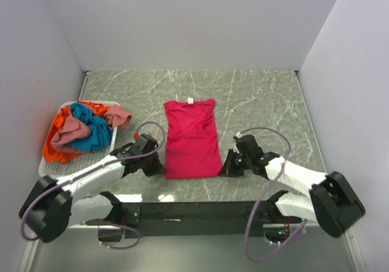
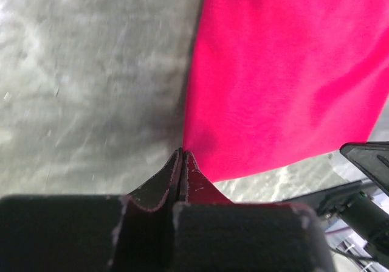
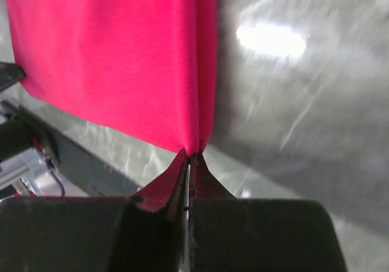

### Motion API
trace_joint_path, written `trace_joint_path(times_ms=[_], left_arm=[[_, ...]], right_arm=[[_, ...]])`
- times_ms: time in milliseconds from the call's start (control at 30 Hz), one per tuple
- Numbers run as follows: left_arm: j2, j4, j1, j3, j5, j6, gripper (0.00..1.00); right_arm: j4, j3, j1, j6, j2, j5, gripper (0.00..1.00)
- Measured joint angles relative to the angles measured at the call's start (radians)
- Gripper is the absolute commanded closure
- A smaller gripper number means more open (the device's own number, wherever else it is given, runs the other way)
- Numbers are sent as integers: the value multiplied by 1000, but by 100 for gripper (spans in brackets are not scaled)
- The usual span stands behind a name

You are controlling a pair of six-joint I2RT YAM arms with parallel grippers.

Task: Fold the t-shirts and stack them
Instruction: Fold the tshirt

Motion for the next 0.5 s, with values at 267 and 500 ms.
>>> trace_joint_path(times_ms=[267,500], left_arm=[[-109,-130,-8,88,-42,0,99],[-48,-163,16,296,-146,48,99]], right_arm=[[-165,109,16,-12,-160,82,100],[-228,370,-45,-102,-98,153,100]])
